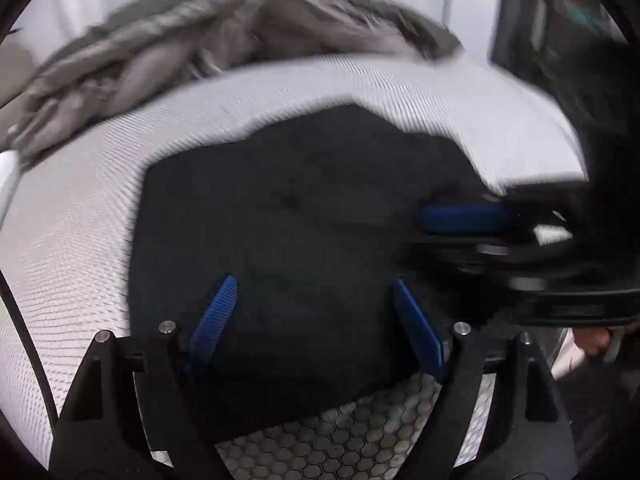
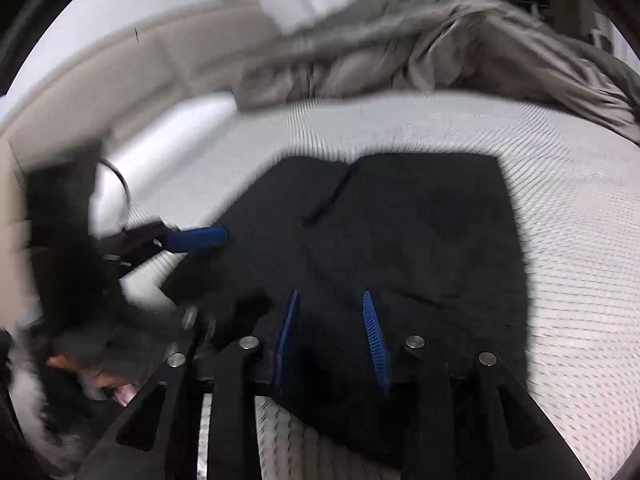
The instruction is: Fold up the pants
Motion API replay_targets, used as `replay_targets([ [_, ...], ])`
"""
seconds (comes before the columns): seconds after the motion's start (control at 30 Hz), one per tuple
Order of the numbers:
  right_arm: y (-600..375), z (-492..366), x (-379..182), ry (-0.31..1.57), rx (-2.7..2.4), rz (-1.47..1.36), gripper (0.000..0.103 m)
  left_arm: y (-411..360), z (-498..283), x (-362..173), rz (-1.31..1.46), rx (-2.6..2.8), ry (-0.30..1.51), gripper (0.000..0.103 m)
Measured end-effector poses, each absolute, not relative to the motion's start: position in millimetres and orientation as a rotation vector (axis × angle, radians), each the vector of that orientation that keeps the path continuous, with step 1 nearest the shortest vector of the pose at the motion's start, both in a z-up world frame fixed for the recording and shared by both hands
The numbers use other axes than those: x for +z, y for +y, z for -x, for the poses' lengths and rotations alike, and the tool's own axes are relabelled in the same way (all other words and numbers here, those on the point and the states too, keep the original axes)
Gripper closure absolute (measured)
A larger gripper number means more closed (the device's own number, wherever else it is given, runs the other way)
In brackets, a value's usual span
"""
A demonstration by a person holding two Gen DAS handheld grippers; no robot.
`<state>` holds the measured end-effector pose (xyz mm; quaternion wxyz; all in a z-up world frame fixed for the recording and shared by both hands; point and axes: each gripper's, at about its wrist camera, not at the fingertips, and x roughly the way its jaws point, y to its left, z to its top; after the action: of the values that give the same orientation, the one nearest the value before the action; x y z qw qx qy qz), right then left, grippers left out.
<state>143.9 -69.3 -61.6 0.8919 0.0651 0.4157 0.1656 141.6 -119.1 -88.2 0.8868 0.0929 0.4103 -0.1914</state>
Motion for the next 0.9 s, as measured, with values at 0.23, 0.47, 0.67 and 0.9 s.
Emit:
replay_targets([
  [0.23,-66,-140,-76,0.911,0.259,0.162,0.072,-93,-135,-100,-0.210,-0.402,0.884,0.024],
  [0.47,-118,-115,-47,0.844,0.319,-0.088,0.061,-66,-125,-66,-0.100,-0.385,0.825,0.024],
  [0.67,-70,-168,-73,0.918,0.325,-0.134,0.061,-71,-172,-93,-0.028,-0.304,0.901,0.025],
  [0.9,-86,-149,-72,0.917,0.236,0.112,0.069,-56,-151,-94,-0.149,-0.277,0.900,0.022],
])
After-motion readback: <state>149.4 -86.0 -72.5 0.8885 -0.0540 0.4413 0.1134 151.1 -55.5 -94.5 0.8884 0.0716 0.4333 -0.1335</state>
